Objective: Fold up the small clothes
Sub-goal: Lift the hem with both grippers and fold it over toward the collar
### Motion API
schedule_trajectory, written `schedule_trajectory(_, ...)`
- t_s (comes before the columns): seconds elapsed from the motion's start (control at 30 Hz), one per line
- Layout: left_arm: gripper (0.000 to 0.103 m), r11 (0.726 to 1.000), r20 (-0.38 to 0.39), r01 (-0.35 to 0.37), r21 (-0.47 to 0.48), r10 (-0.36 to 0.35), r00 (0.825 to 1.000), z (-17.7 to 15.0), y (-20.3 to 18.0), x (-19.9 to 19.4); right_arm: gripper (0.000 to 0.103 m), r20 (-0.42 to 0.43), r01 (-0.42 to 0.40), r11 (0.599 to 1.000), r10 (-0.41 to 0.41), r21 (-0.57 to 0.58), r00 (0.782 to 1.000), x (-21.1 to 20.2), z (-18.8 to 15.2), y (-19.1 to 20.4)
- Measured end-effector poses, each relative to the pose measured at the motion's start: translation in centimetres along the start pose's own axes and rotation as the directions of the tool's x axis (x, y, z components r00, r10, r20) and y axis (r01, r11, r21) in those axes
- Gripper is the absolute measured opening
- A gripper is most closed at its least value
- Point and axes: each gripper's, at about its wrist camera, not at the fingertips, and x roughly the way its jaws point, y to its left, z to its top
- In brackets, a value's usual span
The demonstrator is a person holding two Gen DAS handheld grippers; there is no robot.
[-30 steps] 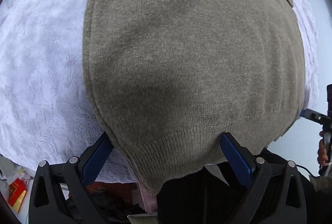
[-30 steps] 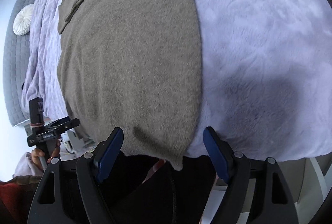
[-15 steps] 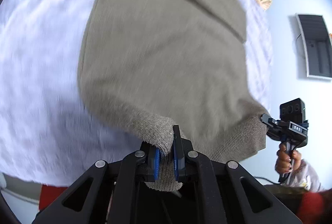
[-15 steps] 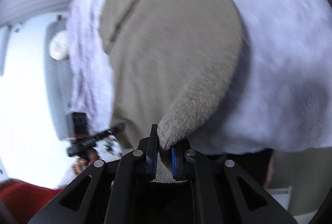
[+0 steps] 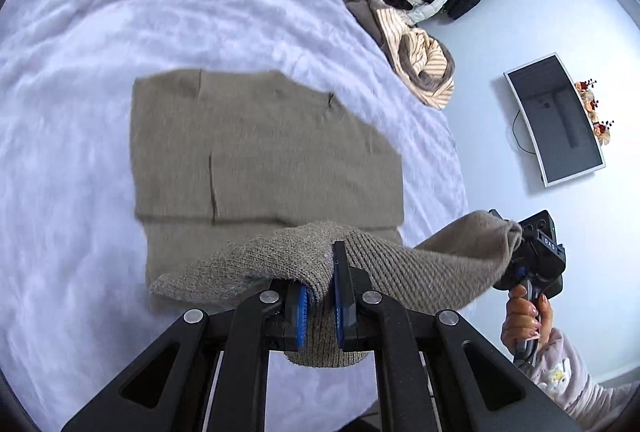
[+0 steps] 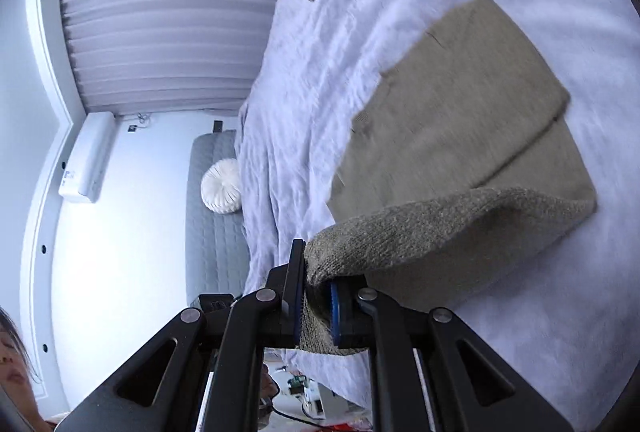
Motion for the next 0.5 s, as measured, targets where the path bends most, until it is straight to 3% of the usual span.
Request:
schedule_trajectory(0.13,0.011,0.998,0.034,-0.055,0.004,0.055,0.998,5.2,0.1,4.1,0.01,0.025,0.014,1.0,-0.013,-0.015,1.0,2.2,4.2,0.1)
schedule_trajectory(0.23,0.011,0.993,0.052,-0.118,-0.008,0.118,0.992,7.8,2.0,6.8,0.01,0.017,0.042,0.999,-0.042,-0.012,0.999,4.1,7.6,-2.1)
schedule_trajectory(0.5,0.011,0.958,0.023,-0.286,-0.038,0.287,0.958,10.6,6.9,16.1,0.011,-0.055,0.167,0.983,-0.163,0.073,0.985,12.4,13.4,-10.8)
